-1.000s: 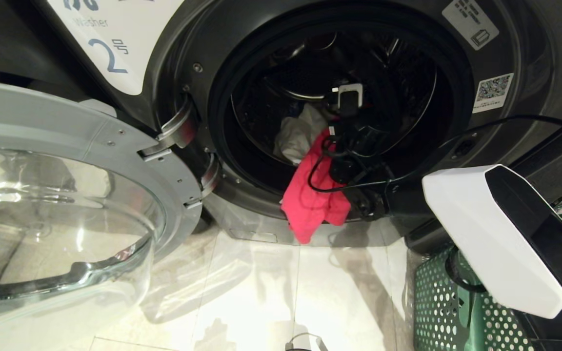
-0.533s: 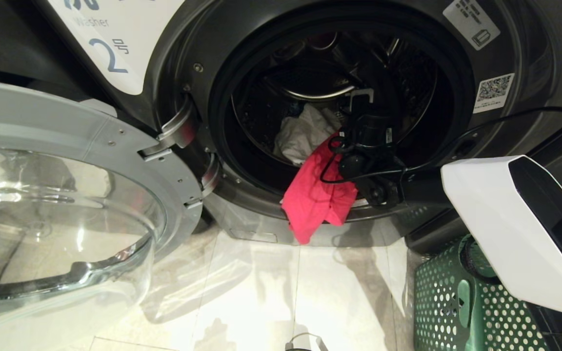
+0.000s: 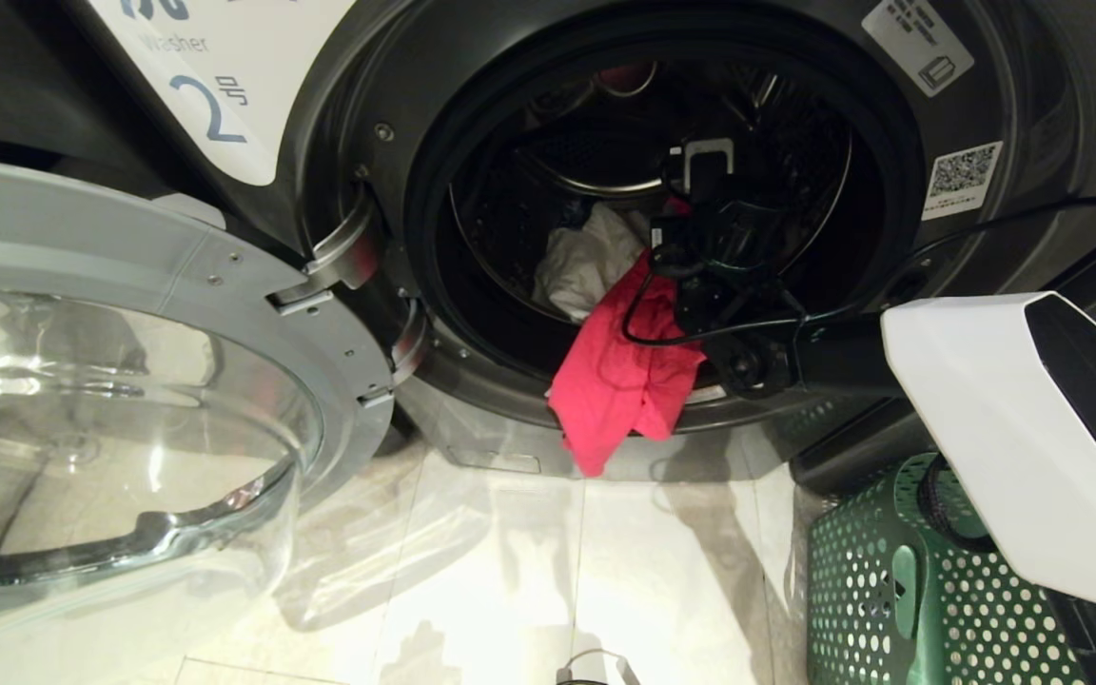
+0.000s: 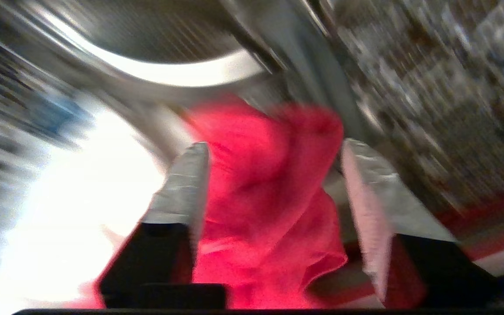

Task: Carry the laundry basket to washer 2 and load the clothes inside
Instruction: Place the clothes into the washing machine

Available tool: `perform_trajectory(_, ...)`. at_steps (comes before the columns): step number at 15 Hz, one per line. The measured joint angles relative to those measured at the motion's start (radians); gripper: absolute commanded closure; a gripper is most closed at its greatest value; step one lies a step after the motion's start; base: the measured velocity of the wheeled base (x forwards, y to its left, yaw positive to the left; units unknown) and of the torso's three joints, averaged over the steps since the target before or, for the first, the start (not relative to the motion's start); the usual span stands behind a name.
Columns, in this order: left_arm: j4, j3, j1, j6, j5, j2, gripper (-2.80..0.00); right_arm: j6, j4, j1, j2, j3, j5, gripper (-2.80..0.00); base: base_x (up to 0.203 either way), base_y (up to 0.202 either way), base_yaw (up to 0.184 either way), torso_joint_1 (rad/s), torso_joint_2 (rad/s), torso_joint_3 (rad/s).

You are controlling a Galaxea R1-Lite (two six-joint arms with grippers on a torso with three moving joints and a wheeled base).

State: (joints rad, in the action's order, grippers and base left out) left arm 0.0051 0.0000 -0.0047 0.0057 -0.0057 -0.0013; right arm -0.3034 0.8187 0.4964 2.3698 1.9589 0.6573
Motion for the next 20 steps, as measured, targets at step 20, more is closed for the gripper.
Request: perform_trajectory(20, 0.0, 0.0, 0.0, 0.0, 0.0, 0.0, 0.0, 0.754, -0.819, 0.21, -0.29, -0.362, -0.104, -2.8, 0.0, 0.0, 0.0, 0.0, 0.0, 0.0)
